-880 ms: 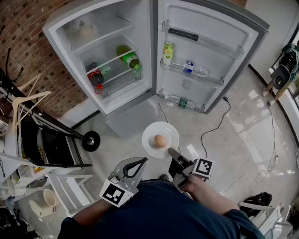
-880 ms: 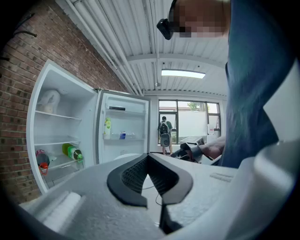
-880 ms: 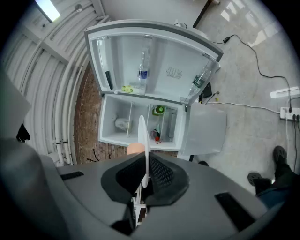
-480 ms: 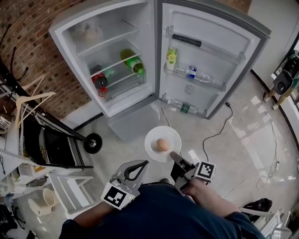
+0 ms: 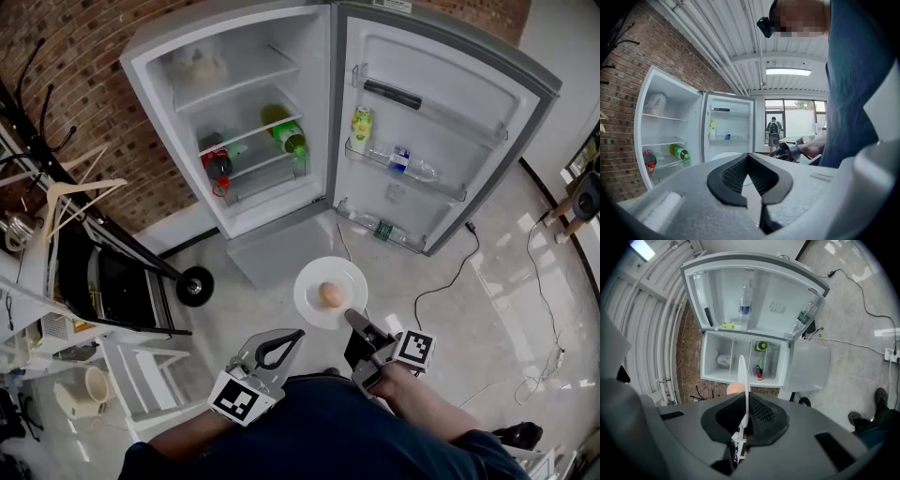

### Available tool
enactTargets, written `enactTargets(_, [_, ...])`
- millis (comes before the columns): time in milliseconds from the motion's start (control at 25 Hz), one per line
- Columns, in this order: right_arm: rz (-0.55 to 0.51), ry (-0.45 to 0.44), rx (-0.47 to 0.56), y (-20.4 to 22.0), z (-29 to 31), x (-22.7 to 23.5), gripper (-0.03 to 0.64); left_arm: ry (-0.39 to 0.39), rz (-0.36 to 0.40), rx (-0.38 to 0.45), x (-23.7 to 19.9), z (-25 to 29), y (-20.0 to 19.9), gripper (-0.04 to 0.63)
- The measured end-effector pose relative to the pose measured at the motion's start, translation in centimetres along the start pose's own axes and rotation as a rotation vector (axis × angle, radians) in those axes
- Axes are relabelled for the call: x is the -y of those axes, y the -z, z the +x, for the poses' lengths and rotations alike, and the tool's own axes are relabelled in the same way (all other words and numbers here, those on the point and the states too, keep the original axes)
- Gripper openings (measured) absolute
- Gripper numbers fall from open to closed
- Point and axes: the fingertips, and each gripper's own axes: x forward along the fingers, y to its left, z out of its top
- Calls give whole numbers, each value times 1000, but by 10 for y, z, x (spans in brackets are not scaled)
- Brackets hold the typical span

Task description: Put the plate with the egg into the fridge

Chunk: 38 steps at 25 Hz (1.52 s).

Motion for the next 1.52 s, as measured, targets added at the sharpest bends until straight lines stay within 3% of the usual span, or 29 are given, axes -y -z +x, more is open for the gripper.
enactTargets(280, [-1, -9, -42, -14, 5, 9, 20, -48, -7, -2, 2, 11, 5, 5])
enactTargets(560, [-29, 10, -42, -33, 29, 10, 20, -40, -14, 25, -24, 28, 4, 5])
enactTargets(1520, [3, 67, 162, -95, 233, -12, 20, 148, -16, 46, -260, 74, -13, 5])
